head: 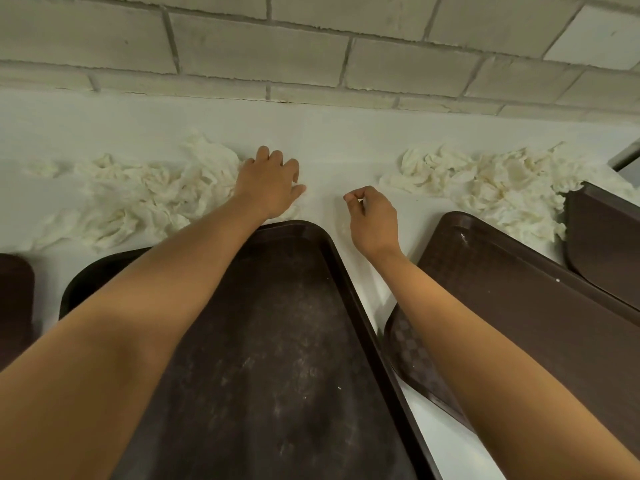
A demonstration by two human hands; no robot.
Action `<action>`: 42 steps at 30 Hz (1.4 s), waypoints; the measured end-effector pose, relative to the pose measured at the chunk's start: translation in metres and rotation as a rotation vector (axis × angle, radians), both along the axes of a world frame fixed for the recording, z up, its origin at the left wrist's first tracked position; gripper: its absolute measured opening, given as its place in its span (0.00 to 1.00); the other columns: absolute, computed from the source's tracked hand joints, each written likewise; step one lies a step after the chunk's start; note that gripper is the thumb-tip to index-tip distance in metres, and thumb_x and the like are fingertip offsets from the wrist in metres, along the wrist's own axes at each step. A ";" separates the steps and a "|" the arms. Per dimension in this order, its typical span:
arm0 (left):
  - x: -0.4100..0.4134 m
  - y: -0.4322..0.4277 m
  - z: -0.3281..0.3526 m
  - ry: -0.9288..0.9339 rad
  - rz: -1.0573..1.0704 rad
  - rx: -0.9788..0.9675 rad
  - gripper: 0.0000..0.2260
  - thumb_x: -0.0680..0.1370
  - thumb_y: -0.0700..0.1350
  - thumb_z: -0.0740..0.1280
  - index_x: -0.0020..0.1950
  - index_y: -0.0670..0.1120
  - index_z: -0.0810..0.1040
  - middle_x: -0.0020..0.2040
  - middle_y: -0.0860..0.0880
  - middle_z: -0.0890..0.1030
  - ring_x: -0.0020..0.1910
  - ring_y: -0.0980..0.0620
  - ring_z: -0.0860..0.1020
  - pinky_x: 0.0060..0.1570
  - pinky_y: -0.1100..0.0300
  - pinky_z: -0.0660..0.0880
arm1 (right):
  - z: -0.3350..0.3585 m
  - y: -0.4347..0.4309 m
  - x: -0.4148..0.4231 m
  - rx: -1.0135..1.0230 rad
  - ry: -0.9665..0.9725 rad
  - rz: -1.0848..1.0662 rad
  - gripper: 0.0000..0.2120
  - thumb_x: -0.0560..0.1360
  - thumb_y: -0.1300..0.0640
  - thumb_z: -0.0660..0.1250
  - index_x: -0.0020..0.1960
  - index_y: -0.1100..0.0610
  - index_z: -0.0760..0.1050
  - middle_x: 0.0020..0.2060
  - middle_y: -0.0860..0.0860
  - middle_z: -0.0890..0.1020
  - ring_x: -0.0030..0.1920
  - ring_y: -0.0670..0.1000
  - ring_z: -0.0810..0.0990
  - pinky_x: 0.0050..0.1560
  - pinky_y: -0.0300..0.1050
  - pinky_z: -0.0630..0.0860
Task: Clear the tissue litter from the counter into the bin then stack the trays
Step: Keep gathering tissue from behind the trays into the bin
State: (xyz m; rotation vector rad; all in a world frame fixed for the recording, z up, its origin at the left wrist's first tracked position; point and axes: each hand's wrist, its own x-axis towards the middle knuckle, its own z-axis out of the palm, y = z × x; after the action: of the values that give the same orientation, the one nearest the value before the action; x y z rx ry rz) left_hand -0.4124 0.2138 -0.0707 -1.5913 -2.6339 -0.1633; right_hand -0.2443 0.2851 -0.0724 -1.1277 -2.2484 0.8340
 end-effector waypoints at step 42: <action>0.068 -0.061 0.069 -0.629 0.391 0.785 0.23 0.81 0.45 0.55 0.26 0.45 0.57 0.24 0.49 0.61 0.24 0.54 0.59 0.26 0.64 0.60 | 0.039 -0.045 0.015 -0.069 0.115 0.168 0.12 0.80 0.53 0.60 0.50 0.61 0.75 0.42 0.50 0.76 0.41 0.47 0.72 0.38 0.32 0.61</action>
State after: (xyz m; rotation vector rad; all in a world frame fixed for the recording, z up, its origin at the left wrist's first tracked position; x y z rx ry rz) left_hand -0.3440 0.1531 -0.0016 -0.8216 -2.6162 -1.6428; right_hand -0.2293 0.2401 -0.0335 -0.9050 -2.2564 1.0243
